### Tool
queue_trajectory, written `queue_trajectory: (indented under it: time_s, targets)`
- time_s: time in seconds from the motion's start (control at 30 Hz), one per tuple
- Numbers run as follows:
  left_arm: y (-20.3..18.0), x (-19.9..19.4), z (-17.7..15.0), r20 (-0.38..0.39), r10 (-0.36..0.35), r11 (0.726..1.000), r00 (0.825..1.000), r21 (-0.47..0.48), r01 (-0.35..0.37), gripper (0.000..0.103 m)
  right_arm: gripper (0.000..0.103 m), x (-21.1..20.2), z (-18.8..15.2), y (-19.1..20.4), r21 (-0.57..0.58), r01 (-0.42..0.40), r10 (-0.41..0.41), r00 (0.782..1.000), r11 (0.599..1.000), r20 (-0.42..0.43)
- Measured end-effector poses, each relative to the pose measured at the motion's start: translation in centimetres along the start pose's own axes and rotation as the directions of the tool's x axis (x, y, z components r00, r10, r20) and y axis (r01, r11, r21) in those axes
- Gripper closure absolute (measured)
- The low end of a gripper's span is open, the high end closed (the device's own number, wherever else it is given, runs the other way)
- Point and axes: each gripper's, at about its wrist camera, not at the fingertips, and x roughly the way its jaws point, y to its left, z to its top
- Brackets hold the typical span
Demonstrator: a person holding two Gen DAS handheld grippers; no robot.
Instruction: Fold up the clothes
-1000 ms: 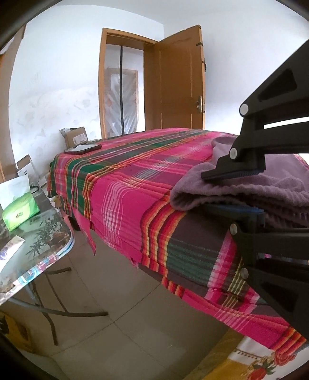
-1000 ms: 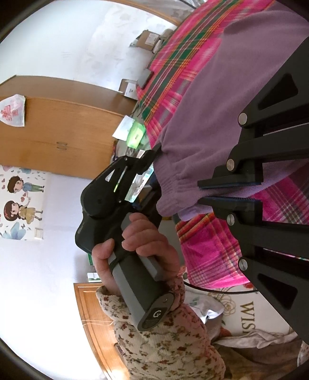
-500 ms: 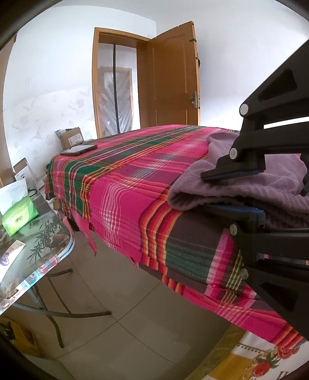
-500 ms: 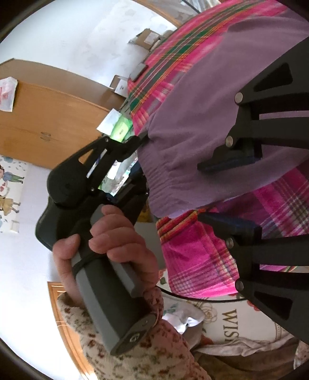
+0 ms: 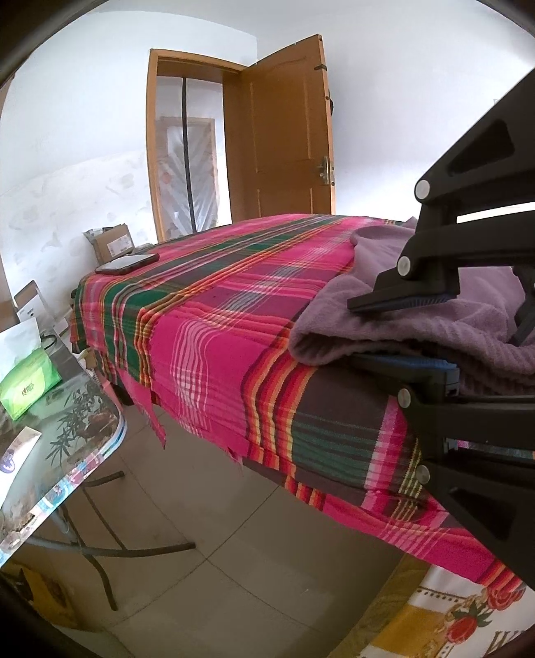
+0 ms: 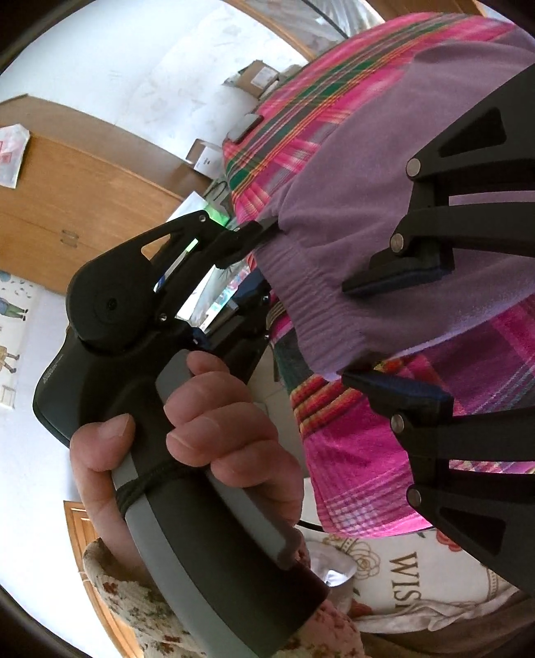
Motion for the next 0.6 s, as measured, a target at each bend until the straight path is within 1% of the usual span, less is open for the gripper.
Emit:
queue_trajectory:
  time_s: [0.13, 0.27, 0.3, 0.5, 0.6]
  targets:
    - [-0.2, 0.0, -0.1, 0.002, 0.001, 1.0, 1.0, 0.004, -0.001, 0.084, 0.085, -0.5, -0.1, -0.2, 0.022, 0.013, -0.014, 0.999, 1.0, 0.031]
    - [0.1, -0.1, -0.2, 0.0, -0.021, 1.0, 1.0, -0.014, 0.021, 0.083, 0.087, -1.7, -0.3, -0.7, 0.056, 0.031, -0.036, 0.995, 0.998, 0.092]
    - [0.2, -0.2, -0.3, -0.001, -0.027, 0.999, 1.0, -0.019, 0.027, 0.08, 0.088, -2.1, -0.4, -0.9, 0.067, 0.034, -0.041, 0.993, 0.997, 0.112]
    - [0.5, -0.4, -0.6, -0.004, -0.056, 0.997, 0.998, -0.051, 0.055, 0.068, 0.088, -3.4, -0.6, -2.8, 0.158, -0.033, 0.004, 0.984, 0.987, 0.177]
    - [0.6, -0.6, -0.9, -0.002, -0.052, 0.997, 0.999, -0.055, 0.052, 0.068, 0.088, -3.4, -0.4, -3.9, 0.193, -0.068, 0.029, 0.98, 0.979, 0.196]
